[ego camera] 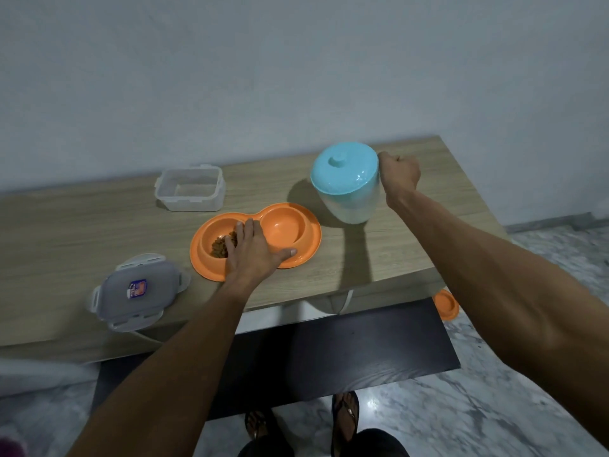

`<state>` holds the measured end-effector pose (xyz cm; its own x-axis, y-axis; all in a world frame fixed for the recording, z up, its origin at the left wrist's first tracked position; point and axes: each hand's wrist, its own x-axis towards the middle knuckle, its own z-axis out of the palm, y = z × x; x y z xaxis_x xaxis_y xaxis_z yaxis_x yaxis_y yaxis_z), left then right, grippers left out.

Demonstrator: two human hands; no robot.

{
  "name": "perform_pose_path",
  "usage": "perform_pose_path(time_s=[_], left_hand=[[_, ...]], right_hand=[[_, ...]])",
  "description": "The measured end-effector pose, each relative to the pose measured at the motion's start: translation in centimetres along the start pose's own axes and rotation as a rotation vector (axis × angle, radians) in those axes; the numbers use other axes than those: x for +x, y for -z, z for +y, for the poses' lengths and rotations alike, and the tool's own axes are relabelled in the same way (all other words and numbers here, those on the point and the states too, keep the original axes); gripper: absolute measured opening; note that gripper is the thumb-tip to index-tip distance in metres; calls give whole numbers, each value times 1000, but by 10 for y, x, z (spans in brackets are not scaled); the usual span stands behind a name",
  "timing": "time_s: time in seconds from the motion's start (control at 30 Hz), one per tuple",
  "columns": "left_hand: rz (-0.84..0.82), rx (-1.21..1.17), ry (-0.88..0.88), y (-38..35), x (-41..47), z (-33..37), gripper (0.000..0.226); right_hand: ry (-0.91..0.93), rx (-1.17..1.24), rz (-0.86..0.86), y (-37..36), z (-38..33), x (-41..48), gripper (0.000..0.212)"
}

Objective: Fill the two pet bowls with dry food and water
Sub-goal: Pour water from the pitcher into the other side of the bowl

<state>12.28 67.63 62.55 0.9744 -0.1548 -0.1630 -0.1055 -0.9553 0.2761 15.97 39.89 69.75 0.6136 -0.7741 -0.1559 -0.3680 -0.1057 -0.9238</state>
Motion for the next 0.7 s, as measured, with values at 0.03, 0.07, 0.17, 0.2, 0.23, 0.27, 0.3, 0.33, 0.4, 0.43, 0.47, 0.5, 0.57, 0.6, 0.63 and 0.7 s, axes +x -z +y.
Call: perform_pose_path(time_s=[0.03,0.07,0.17,0.2,0.23,0.27,0.3,0.33,0.4,0.43,0.47,0.5,0.57,0.6,0.63,0.7], left_hand=[[-1,-6,1,0,0,0,111],[-3,-10,2,0,-1,1,111],[-10,-20,6,0,-1,1,110],[-13,-22,4,1,-1,1,111],[-15,-25,1,1,-1,0,111],[-18,-26,-2,1,-1,0,111],[-20,-27,-5,1,-1,-1,112],[-22,-25,-7,0,-1,-1,112],[-25,-20,-12,-1,-1,-3,112],[-26,-19,-15,-2,-1,-3,112],[-27,-20,-18,-3,-1,-4,112],[-29,-18,-20,-3,0,-4,111],[-33,-16,-22,-4,0,-4,111],[-35,-18,-22,-4,0,-4,111],[-36,-21,-22,-4,0,-4,111],[-33,-23,-23,-5,0,-5,111]], right_hand=[[22,-23,-12,0,-1,-3,38],[48,-43,-26,1,-2,-7,38],[122,-90,-56,1,-2,-16,40],[145,-107,-59,0,-2,-19,41],[164,-126,-62,0,-2,-22,42],[183,-145,-67,-1,-3,-24,43],[201,-166,-71,-1,-4,-27,44],[221,-192,-76,-2,-5,-30,44],[259,-239,-75,-4,-7,-34,44],[278,-258,-72,-5,-8,-36,43],[297,-277,-69,-6,-9,-38,43],[315,-293,-67,-7,-9,-39,42],[340,-323,-62,-9,-11,-41,42],[351,-340,-61,-10,-11,-42,43],[362,-357,-61,-10,-11,-43,43],[379,-380,-62,-12,-12,-45,43]])
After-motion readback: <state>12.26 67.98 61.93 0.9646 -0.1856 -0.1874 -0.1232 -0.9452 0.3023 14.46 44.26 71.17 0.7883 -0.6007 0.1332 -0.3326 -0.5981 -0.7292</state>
